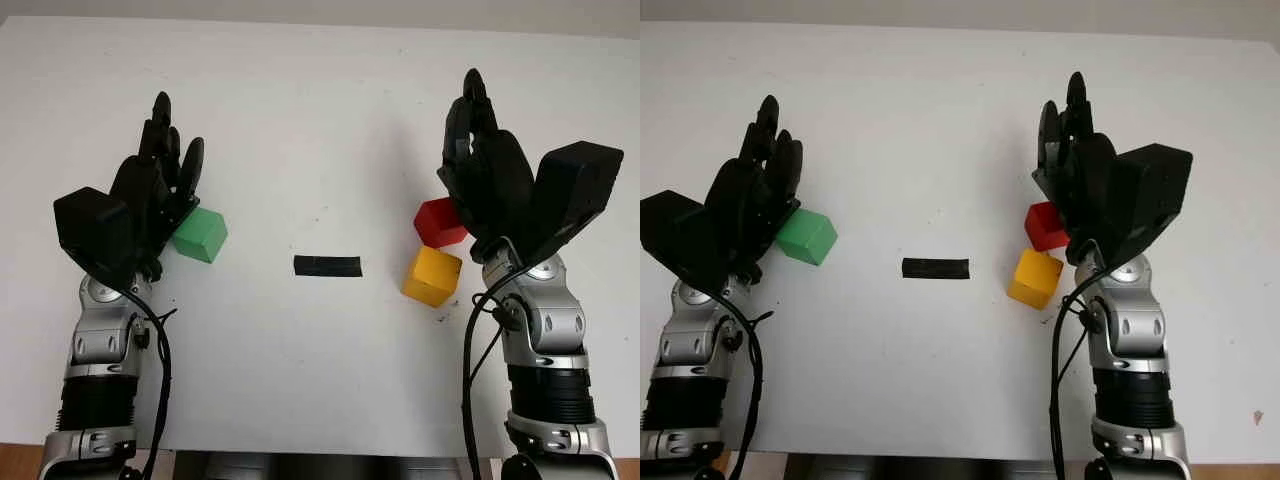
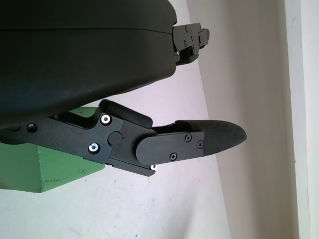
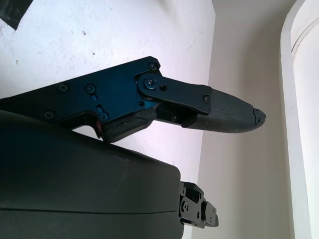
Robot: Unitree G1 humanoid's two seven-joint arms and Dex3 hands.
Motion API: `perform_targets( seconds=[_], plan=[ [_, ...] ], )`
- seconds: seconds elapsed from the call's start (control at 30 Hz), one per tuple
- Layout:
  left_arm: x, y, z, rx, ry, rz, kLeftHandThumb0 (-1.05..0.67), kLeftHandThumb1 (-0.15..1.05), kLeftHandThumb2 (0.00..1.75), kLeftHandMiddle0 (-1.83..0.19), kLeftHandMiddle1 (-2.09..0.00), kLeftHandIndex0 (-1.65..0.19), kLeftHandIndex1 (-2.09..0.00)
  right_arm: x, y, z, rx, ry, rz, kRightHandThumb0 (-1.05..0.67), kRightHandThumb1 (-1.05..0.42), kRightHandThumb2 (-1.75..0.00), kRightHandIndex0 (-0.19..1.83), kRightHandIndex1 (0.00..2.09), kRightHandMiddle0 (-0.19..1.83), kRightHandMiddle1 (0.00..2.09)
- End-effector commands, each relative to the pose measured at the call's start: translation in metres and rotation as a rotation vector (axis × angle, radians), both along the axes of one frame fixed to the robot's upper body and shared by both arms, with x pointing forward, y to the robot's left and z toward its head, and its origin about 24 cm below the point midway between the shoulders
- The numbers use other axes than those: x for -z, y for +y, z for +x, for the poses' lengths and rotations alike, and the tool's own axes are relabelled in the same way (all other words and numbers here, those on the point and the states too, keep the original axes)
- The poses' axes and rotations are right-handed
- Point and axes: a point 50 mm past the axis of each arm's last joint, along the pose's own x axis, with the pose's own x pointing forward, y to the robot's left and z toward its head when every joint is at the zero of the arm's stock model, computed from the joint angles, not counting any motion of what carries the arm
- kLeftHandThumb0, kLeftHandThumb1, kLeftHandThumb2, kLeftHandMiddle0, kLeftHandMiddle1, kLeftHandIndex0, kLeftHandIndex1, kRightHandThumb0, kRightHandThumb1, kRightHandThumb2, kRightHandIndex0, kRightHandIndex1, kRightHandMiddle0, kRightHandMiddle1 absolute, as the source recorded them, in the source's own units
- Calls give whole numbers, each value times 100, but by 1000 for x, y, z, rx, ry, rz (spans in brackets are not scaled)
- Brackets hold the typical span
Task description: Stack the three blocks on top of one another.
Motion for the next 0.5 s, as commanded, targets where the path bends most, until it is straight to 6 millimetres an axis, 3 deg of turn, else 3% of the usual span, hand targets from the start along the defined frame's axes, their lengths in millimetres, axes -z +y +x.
perform_targets(
  seconds=[0.0, 0.3, 0.47],
  plan=[
    [0, 4, -4, -5, -6, 7, -71, 105, 50, 16, -5, 15, -5, -3, 0, -3, 2, -16, 3, -77, -105, -69, -19, 0, -19, 0],
    [-5, 6, -1, 7, -14, 9, -71, 105, 51, 19, -4, 18, -4, -11, -3, 1, -37, -48, -61, -70, -105, -63, -19, 0, -19, 0],
    [-6, 7, -2, 10, -22, 24, -71, 105, 52, 19, -5, 17, -5, -39, -26, -1, -6, -148, -311, -66, -105, -20, -9, 6, -4, 8]
  ],
)
